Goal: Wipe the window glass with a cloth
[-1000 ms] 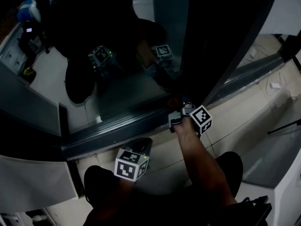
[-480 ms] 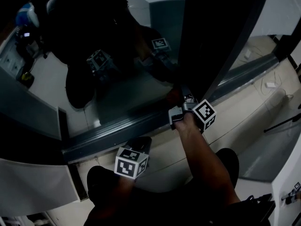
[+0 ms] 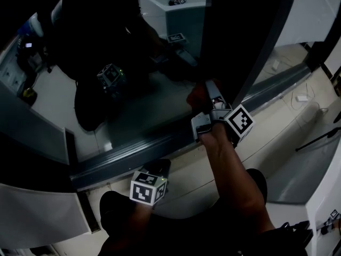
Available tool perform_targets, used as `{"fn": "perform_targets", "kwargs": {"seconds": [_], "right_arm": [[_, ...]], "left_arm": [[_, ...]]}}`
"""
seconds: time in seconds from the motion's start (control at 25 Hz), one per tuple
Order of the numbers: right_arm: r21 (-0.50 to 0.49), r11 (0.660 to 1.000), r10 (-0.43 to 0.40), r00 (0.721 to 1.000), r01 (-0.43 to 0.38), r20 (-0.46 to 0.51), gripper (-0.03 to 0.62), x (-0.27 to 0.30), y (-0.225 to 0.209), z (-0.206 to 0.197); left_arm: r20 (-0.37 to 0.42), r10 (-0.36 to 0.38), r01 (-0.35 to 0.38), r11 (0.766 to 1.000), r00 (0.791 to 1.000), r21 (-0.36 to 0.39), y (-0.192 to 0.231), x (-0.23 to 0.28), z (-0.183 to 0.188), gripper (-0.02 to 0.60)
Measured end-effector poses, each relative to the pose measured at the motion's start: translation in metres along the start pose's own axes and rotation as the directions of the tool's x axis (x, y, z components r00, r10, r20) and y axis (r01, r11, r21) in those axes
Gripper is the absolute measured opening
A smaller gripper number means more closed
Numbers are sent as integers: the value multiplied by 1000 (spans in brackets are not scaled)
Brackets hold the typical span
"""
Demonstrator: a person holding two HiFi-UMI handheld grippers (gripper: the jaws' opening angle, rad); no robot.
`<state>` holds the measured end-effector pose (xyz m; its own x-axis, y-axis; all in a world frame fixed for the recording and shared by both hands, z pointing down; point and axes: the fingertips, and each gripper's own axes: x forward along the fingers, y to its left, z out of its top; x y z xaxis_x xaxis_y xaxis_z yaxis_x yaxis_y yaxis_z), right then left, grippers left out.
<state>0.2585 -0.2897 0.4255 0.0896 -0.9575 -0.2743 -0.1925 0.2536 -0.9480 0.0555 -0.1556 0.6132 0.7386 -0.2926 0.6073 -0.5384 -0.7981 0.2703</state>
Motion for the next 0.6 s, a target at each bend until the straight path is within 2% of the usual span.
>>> {"fn": "perform_targets", "kwargs": {"seconds": [0.12, 0.24, 0.36, 0.6], "right_arm": [[-6, 998, 65, 998, -65, -2, 69, 9, 38, 3], [-12, 995, 103, 995, -103, -4, 69, 9, 54, 1], [-25, 982, 187, 982, -187, -13, 69, 10, 76, 1], [-40, 977, 207, 978, -207, -13, 67, 10, 80, -1]], "left_arm": [[13, -1, 1, 1000, 1000, 8, -3, -5, 5, 17], [42, 4, -5, 1000, 999, 19, -2, -7, 7, 17], [57, 10, -11, 1000, 998, 24, -1, -8, 6, 17], [82, 19, -22, 999, 996, 35, 0, -12, 5, 17]]}}
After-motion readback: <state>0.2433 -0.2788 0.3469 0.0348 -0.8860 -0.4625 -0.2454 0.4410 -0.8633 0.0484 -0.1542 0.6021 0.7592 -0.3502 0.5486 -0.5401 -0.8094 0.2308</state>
